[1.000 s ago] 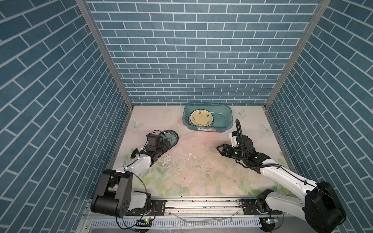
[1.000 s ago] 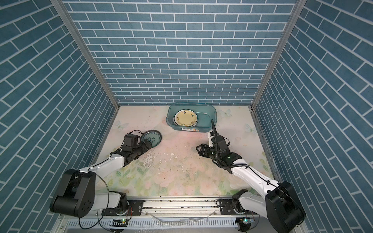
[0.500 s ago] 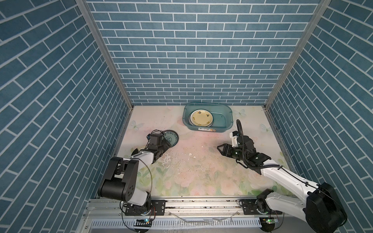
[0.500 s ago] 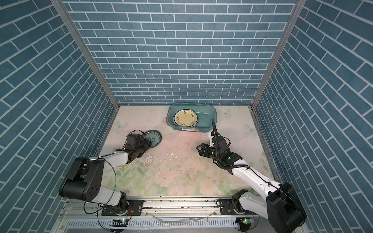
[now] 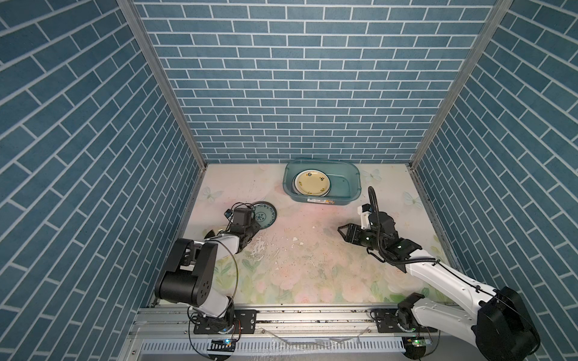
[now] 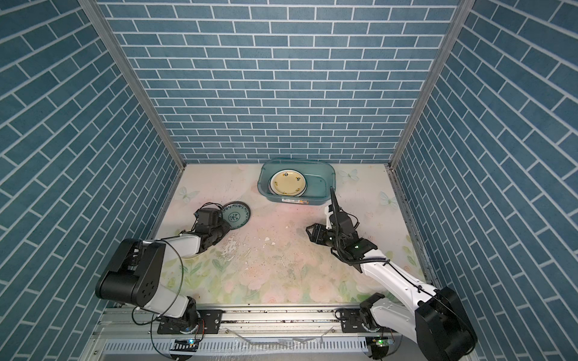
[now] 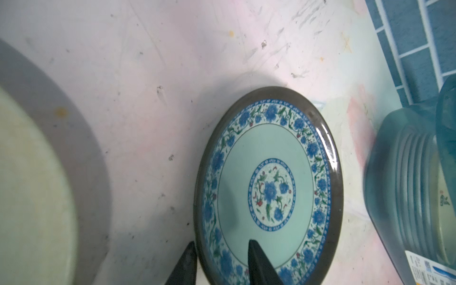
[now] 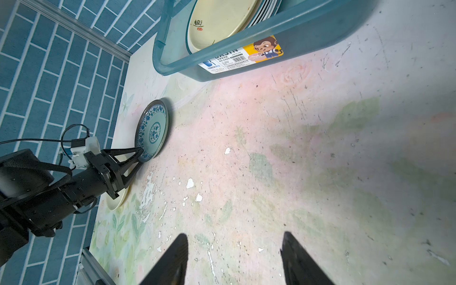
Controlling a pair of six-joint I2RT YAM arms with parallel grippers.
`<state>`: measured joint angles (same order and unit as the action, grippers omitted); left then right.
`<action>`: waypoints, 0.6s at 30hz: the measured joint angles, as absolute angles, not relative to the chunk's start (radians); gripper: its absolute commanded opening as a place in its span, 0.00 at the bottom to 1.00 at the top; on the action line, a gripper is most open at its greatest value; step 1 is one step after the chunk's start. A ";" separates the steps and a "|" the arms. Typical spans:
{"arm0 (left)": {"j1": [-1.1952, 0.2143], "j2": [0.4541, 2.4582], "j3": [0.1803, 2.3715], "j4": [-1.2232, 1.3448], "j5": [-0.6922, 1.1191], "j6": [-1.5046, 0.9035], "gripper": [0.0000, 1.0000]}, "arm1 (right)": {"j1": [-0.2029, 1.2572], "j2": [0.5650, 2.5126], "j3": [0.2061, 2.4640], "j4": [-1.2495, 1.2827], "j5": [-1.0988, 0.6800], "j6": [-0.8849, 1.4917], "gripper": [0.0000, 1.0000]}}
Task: Place the plates into the plastic bin on the countertop
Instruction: Pick up the plate from the middle-left of the table.
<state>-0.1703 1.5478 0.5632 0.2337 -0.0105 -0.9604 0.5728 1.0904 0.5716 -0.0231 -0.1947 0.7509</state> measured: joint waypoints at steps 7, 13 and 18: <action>-0.162 1.613 0.585 0.306 0.004 -0.964 0.18 | 0.571 1.096 0.572 -0.024 -0.195 0.751 0.61; -0.158 1.643 0.597 0.345 0.026 -0.974 0.07 | 0.571 1.091 0.572 -0.029 -0.190 0.754 0.61; -0.153 1.642 0.611 0.379 0.058 -0.988 0.00 | 0.571 1.074 0.572 -0.036 -0.179 0.754 0.61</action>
<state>-0.1528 1.6421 0.6113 0.3790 0.0578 -0.9882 0.5709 1.0740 0.5716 -0.0364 -0.1787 0.7544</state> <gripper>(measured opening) 0.073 0.611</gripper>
